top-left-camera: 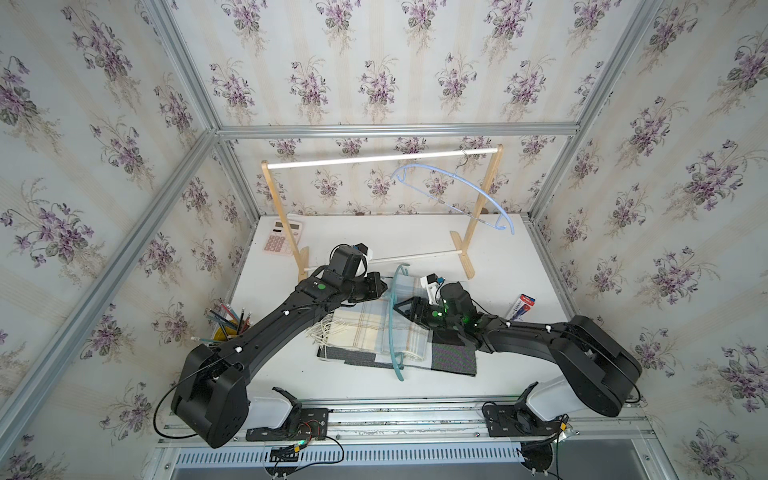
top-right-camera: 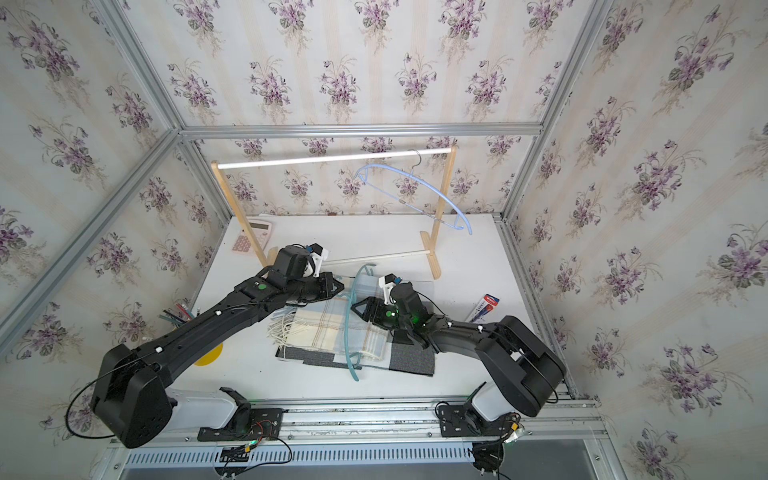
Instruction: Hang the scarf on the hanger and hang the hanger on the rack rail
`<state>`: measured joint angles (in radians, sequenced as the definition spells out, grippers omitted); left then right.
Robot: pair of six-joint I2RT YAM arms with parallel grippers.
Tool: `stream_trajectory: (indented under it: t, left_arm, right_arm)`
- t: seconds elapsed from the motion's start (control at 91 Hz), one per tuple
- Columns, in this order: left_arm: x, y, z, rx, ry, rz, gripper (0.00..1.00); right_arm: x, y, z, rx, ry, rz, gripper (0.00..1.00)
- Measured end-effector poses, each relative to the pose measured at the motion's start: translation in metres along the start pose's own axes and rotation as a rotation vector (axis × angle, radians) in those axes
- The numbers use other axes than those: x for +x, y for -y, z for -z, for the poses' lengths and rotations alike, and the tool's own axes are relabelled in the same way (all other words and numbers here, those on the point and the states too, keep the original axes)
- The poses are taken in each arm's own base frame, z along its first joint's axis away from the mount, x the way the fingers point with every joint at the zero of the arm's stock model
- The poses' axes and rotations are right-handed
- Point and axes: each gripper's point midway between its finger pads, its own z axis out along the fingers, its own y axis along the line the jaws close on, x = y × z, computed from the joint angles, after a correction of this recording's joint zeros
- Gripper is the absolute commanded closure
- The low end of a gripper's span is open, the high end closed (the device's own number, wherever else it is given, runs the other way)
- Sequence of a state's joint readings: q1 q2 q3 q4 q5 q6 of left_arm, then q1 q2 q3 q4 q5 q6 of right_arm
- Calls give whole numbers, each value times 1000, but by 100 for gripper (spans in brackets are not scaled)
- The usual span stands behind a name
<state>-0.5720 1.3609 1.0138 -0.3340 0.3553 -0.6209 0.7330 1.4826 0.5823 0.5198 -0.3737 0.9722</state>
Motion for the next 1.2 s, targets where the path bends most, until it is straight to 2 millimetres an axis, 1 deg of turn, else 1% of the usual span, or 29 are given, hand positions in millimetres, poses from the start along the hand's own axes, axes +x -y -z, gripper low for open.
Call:
stream_trajectory:
  t: [0.099, 0.154, 0.297, 0.363, 0.44, 0.505, 0.582, 0.659, 0.714, 0.769, 0.912, 0.989, 1.11, 1.198]
  left_arm:
    - [2, -1, -2, -38, -12, -13, 100]
    - [2, 1, -2, -68, -11, -25, 100]
    - [3, 25, -1, -138, -5, -94, 100]
    - [3, 32, -8, -188, -7, -111, 100]
    - [5, 32, -15, -263, -10, -108, 100]
    - [8, 29, -20, -323, -10, -95, 100]
    - [7, 28, -26, -392, -3, -65, 100]
    - [3, 29, -29, -460, 14, -31, 100]
    - [-2, 30, -33, -510, 31, -6, 100]
    - [-5, 31, -36, -553, 43, 16, 100]
    - [-9, 31, -42, -641, 59, 56, 100]
    - [-11, 32, -46, -669, 65, 71, 100]
    - [-12, 35, -51, -694, 65, 75, 100]
    - [-11, 37, -56, -702, 62, 72, 100]
  right_arm:
    - [-5, -3, 10, 28, 27, 51, 34]
    - [-6, -4, 20, 49, 43, 81, 33]
    - [-13, -15, 55, 115, 149, 187, 34]
    - [-6, -22, 68, 152, 179, 251, 34]
    - [4, -24, 83, 211, 217, 316, 35]
    - [14, -18, 94, 268, 244, 356, 35]
    - [30, -8, 105, 328, 262, 413, 35]
    - [47, -7, 111, 334, 272, 471, 35]
    - [55, -10, 113, 324, 279, 503, 35]
    - [60, -12, 112, 324, 294, 525, 35]
    - [69, -22, 100, 339, 311, 573, 35]
    - [67, -25, 93, 359, 336, 569, 36]
    - [63, -18, 81, 428, 371, 590, 36]
    - [61, -19, 69, 470, 382, 611, 37]
